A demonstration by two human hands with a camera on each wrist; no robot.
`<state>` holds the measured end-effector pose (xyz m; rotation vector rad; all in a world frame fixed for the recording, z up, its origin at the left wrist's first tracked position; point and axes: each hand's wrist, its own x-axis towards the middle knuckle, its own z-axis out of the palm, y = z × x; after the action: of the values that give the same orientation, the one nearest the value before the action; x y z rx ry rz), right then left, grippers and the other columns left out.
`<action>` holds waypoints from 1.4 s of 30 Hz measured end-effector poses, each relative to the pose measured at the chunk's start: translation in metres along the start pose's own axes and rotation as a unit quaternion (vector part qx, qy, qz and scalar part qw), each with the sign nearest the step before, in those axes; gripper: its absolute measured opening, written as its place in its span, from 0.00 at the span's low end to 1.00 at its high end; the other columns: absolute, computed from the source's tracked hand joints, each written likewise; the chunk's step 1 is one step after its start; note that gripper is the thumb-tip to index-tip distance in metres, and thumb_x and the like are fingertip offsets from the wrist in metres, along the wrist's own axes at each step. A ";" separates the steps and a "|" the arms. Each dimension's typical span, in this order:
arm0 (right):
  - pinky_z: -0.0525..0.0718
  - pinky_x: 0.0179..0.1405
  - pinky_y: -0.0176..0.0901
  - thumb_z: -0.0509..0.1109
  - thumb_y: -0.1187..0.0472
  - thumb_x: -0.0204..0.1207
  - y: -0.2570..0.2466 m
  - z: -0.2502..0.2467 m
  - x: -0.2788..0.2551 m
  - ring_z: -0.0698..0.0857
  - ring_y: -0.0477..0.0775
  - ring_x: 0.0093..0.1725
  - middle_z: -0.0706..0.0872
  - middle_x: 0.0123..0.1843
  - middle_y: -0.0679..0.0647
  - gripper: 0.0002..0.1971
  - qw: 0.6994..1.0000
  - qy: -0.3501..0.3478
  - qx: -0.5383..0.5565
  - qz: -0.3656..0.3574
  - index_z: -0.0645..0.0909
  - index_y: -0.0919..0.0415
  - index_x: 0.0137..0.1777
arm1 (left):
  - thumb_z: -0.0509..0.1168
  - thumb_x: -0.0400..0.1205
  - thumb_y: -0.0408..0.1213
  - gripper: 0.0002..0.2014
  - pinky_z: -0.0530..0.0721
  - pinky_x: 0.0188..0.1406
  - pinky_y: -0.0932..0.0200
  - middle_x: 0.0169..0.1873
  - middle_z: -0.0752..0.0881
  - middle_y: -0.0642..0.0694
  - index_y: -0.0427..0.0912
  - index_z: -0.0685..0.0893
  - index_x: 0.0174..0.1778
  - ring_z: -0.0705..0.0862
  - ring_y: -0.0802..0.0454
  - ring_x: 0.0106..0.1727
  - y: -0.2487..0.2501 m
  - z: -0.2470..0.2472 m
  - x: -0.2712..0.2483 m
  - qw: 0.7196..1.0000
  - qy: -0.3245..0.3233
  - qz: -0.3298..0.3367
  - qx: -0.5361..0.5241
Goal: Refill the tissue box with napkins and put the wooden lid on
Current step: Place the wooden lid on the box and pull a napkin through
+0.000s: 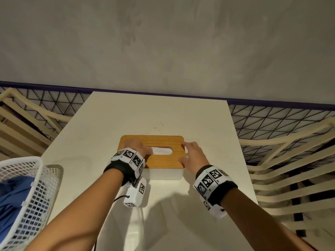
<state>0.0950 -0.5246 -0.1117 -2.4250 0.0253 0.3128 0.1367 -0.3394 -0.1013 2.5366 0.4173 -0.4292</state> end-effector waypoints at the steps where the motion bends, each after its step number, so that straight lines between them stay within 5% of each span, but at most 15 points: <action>1: 0.69 0.69 0.43 0.63 0.66 0.79 -0.006 0.001 0.002 0.70 0.57 0.71 0.71 0.71 0.58 0.22 0.999 0.015 -0.020 -0.035 0.68 0.60 0.74 | 0.73 0.72 0.45 0.12 0.77 0.29 0.61 0.31 0.81 0.45 0.38 0.87 0.37 0.78 0.49 0.34 0.001 0.002 -0.001 1.000 0.000 0.017 0.014; 4: 0.72 0.68 0.42 0.58 0.67 0.82 -0.028 0.005 0.012 0.77 0.58 0.67 0.79 0.67 0.59 0.15 0.996 -0.004 -0.016 -0.090 0.77 0.64 0.67 | 0.73 0.70 0.43 0.08 0.79 0.35 0.59 0.30 0.82 0.46 0.42 0.85 0.30 0.80 0.48 0.36 0.003 0.006 -0.005 0.998 0.005 0.059 0.026; 7: 0.75 0.70 0.45 0.57 0.66 0.82 -0.045 0.015 0.021 0.79 0.57 0.67 0.81 0.68 0.58 0.15 0.996 -0.023 -0.006 -0.080 0.78 0.63 0.66 | 0.71 0.69 0.36 0.15 0.75 0.28 0.62 0.25 0.76 0.49 0.45 0.74 0.19 0.77 0.48 0.32 -0.003 0.008 -0.007 0.995 0.028 0.091 0.016; 9: 0.76 0.69 0.45 0.57 0.66 0.82 -0.052 0.022 0.027 0.80 0.57 0.66 0.82 0.68 0.58 0.15 0.997 -0.030 -0.018 -0.072 0.78 0.62 0.66 | 0.68 0.70 0.33 0.15 0.76 0.34 0.61 0.24 0.74 0.50 0.46 0.72 0.19 0.76 0.50 0.31 -0.007 0.008 -0.009 0.993 0.033 0.111 0.007; 12: 0.79 0.62 0.45 0.59 0.64 0.82 -0.056 0.030 0.033 0.82 0.58 0.61 0.84 0.63 0.59 0.14 0.996 -0.049 -0.048 -0.050 0.79 0.61 0.64 | 0.66 0.74 0.38 0.12 0.77 0.52 0.56 0.26 0.76 0.57 0.51 0.74 0.25 0.77 0.53 0.38 -0.015 0.004 -0.008 0.994 0.009 0.108 -0.004; 16: 0.78 0.43 0.43 0.61 0.62 0.80 -0.056 0.034 0.035 0.80 0.56 0.44 0.86 0.50 0.60 0.12 0.996 -0.042 -0.059 -0.043 0.85 0.64 0.55 | 0.63 0.79 0.34 0.05 0.73 0.38 0.66 0.40 0.82 0.51 0.44 0.83 0.46 0.78 0.54 0.41 -0.024 -0.009 0.000 0.989 -0.010 0.133 -0.068; 21: 0.69 0.66 0.47 0.68 0.62 0.75 -0.050 0.038 0.032 0.70 0.55 0.63 0.71 0.49 0.51 0.09 0.995 -0.046 -0.058 -0.062 0.85 0.60 0.52 | 0.64 0.80 0.34 0.12 0.74 0.62 0.61 0.53 0.82 0.44 0.41 0.86 0.57 0.81 0.47 0.59 -0.032 -0.020 0.015 0.968 -0.030 0.245 0.032; 25: 0.66 0.69 0.48 0.70 0.64 0.73 -0.043 0.037 0.028 0.69 0.54 0.65 0.78 0.52 0.50 0.08 0.992 -0.063 -0.040 -0.103 0.85 0.59 0.51 | 0.63 0.80 0.40 0.19 0.70 0.64 0.58 0.64 0.75 0.48 0.53 0.78 0.68 0.72 0.49 0.66 -0.024 -0.023 0.016 0.922 -0.067 0.329 0.193; 30: 0.71 0.44 0.37 0.72 0.69 0.69 -0.044 0.033 0.029 0.73 0.50 0.47 0.77 0.39 0.46 0.08 0.990 -0.048 0.002 -0.132 0.86 0.61 0.48 | 0.64 0.78 0.44 0.24 0.71 0.60 0.58 0.70 0.69 0.49 0.51 0.74 0.71 0.67 0.46 0.68 -0.011 -0.026 0.016 0.867 -0.109 0.359 0.327; 34: 0.68 0.33 0.32 0.73 0.69 0.66 -0.049 0.028 0.032 0.72 0.47 0.36 0.73 0.36 0.48 0.15 0.991 -0.051 0.007 -0.122 0.83 0.60 0.53 | 0.67 0.75 0.44 0.19 0.68 0.52 0.59 0.69 0.72 0.50 0.43 0.79 0.62 0.68 0.47 0.66 -0.009 -0.031 0.017 0.863 -0.095 0.375 0.325; 36: 0.69 0.36 0.34 0.74 0.65 0.67 -0.049 0.026 0.035 0.72 0.50 0.43 0.73 0.43 0.51 0.18 0.987 -0.065 -0.074 -0.124 0.81 0.60 0.58 | 0.67 0.75 0.45 0.20 0.66 0.51 0.60 0.68 0.73 0.52 0.42 0.80 0.61 0.67 0.47 0.66 -0.012 -0.033 0.017 0.846 -0.090 0.399 0.341; 39: 0.71 0.55 0.42 0.71 0.61 0.70 -0.051 0.021 0.036 0.73 0.55 0.57 0.78 0.55 0.56 0.17 0.974 -0.086 -0.165 -0.132 0.81 0.61 0.60 | 0.66 0.75 0.46 0.21 0.66 0.47 0.61 0.67 0.75 0.54 0.45 0.79 0.63 0.66 0.48 0.69 -0.018 -0.034 0.013 0.828 -0.080 0.426 0.356; 42: 0.67 0.68 0.49 0.68 0.60 0.72 -0.052 0.019 0.034 0.71 0.56 0.64 0.81 0.62 0.54 0.17 0.960 -0.100 -0.203 -0.162 0.80 0.61 0.60 | 0.66 0.74 0.45 0.18 0.71 0.53 0.58 0.58 0.80 0.49 0.43 0.80 0.58 0.69 0.49 0.69 -0.025 -0.035 0.011 0.837 -0.070 0.425 0.338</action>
<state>0.1286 -0.4707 -0.1008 -2.7286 -0.5732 0.4426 0.1446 -0.2978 -0.0880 2.9520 -1.0866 -0.4390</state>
